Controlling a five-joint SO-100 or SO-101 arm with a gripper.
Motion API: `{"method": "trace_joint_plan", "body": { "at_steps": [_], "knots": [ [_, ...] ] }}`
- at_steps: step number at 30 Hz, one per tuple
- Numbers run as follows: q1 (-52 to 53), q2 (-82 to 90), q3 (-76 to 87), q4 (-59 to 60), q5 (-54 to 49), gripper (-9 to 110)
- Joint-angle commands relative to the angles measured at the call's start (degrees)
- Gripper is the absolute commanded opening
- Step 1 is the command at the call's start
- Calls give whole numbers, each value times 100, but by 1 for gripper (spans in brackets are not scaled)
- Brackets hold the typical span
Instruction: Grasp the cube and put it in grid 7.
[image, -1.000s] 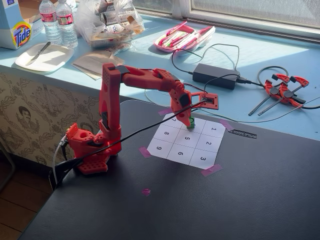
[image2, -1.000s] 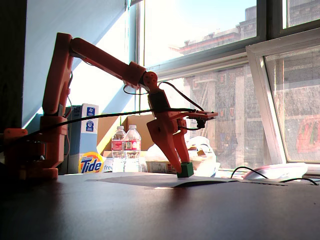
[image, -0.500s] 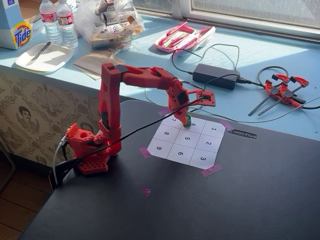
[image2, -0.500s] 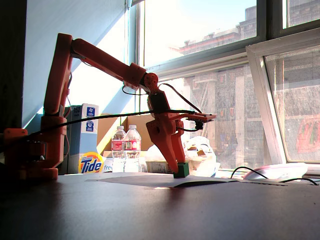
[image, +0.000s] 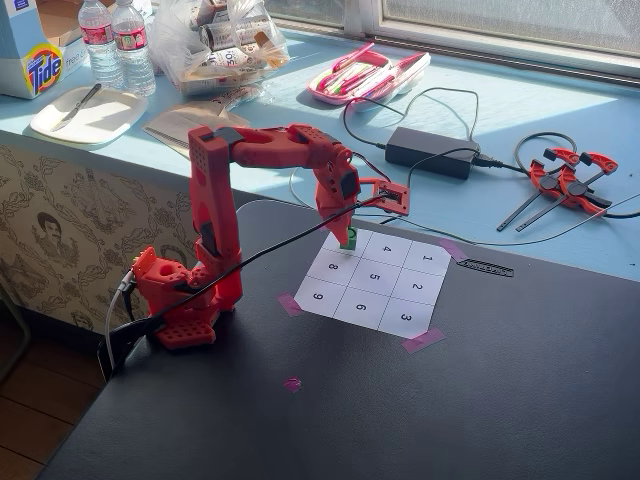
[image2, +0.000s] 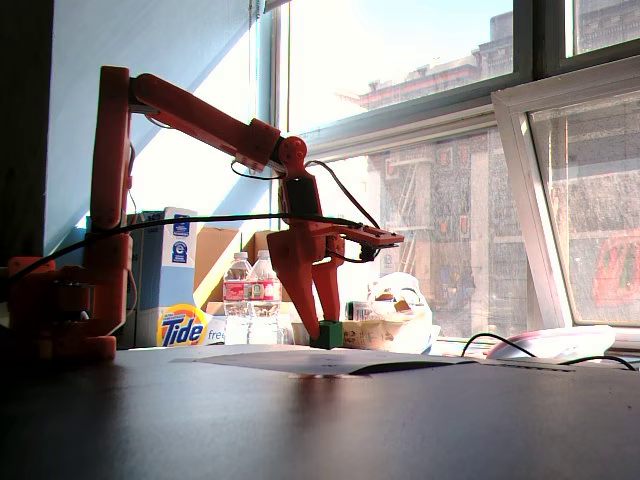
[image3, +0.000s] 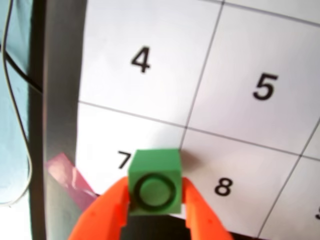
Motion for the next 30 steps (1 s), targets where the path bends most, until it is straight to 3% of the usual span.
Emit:
{"method": "trace_joint_plan", "body": {
  "at_steps": [1,19,30],
  "knots": [
    [-211,290,97,-105,18,0],
    [-501,229,325,-949,-176,2],
    [-123,501,-149,-9,176,15]
  ]
}}
